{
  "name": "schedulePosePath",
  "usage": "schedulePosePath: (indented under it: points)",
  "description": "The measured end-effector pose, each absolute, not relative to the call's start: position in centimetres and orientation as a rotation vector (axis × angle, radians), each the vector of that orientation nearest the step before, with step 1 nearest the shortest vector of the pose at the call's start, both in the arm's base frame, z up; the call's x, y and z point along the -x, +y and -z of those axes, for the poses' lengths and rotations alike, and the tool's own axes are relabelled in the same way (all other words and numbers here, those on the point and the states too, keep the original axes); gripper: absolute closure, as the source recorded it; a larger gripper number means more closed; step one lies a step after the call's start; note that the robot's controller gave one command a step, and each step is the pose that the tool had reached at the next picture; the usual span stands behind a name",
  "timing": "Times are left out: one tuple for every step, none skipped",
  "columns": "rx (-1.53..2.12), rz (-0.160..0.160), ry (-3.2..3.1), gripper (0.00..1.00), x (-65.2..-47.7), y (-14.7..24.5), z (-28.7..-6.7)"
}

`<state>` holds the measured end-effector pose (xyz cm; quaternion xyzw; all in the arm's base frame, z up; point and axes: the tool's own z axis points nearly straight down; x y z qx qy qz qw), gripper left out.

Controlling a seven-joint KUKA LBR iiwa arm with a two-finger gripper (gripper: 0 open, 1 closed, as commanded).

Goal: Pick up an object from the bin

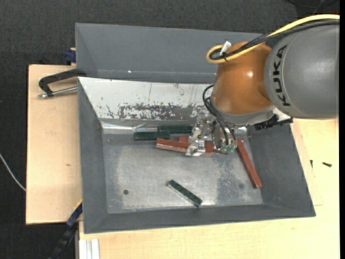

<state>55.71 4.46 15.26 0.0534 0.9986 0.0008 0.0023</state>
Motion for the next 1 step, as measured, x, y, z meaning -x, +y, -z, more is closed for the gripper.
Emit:
schedulePosePath:
  points:
    - [-0.168,-0.003,3.128,1.0,-55.82,4.49,-16.65]
